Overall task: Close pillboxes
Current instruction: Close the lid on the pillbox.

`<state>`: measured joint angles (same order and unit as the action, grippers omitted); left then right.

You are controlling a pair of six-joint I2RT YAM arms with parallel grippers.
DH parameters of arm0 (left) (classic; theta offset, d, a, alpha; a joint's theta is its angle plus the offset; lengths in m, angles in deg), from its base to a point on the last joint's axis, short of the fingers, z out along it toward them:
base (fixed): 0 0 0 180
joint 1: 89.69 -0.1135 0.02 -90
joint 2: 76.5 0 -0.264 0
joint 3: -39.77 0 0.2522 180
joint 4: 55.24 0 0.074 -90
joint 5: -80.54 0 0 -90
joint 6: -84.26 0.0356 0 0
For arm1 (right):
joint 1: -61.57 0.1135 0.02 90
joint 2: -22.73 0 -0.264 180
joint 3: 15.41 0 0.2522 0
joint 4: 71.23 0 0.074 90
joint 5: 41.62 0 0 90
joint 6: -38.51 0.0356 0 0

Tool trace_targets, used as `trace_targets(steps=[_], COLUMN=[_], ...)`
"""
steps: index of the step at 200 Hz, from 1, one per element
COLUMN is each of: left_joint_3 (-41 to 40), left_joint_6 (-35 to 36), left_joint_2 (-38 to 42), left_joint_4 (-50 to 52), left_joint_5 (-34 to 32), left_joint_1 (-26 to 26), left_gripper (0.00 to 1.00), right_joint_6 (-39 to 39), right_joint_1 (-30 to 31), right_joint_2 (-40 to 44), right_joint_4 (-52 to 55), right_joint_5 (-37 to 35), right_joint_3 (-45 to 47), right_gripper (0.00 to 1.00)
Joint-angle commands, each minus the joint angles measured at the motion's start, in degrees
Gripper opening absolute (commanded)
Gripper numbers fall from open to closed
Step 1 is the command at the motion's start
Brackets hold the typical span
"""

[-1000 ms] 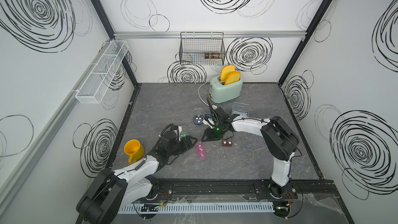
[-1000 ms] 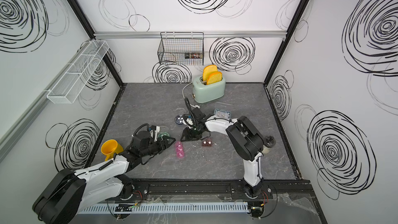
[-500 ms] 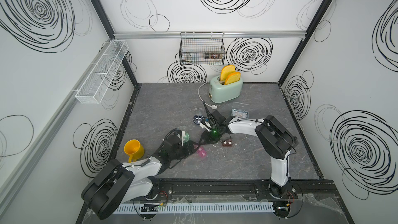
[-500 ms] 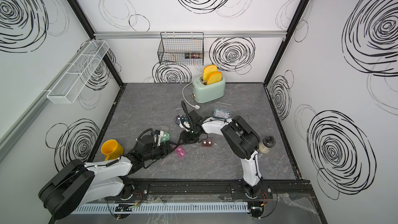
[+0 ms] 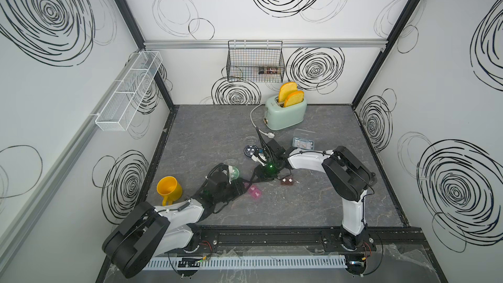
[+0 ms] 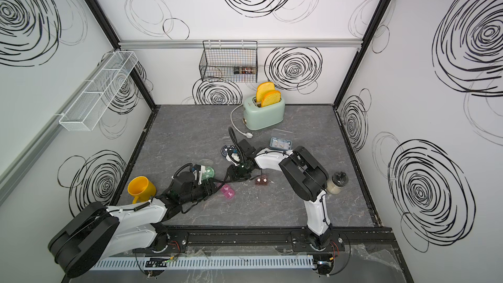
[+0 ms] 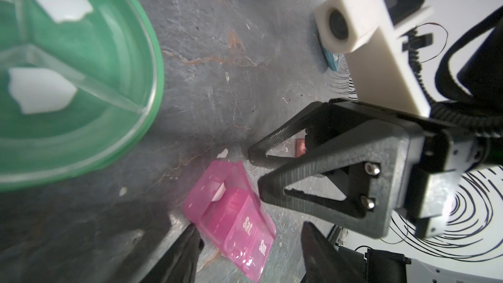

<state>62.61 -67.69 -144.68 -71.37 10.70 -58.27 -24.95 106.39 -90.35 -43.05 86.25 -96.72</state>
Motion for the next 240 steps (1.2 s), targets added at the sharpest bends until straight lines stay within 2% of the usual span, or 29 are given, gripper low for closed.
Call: trace_targets(steps=[1, 166, 240], left_joint_3=[-0.71, -0.82, -1.16], left_joint_6=[-0.45, -0.69, -0.16], left_joint_2=[-0.11, -4.59, -5.95], left_joint_4=[-1.73, -5.79, -5.88], left_joint_5=[-1.18, -1.80, -2.83], left_joint_1=[0.24, 0.84, 1.06], left_gripper=[0.62, 0.46, 0.36], right_joint_6=[0.08, 0.01, -0.09], right_joint_1=[0.56, 1.58, 1.65], right_joint_2=[-1.18, -3.32, -3.90], right_joint_4=[-0.83, -2.02, -2.02], right_joint_5=[0.88, 1.60, 0.98], right_joint_3=[0.08, 0.84, 1.40], right_gripper=[0.47, 0.44, 0.43])
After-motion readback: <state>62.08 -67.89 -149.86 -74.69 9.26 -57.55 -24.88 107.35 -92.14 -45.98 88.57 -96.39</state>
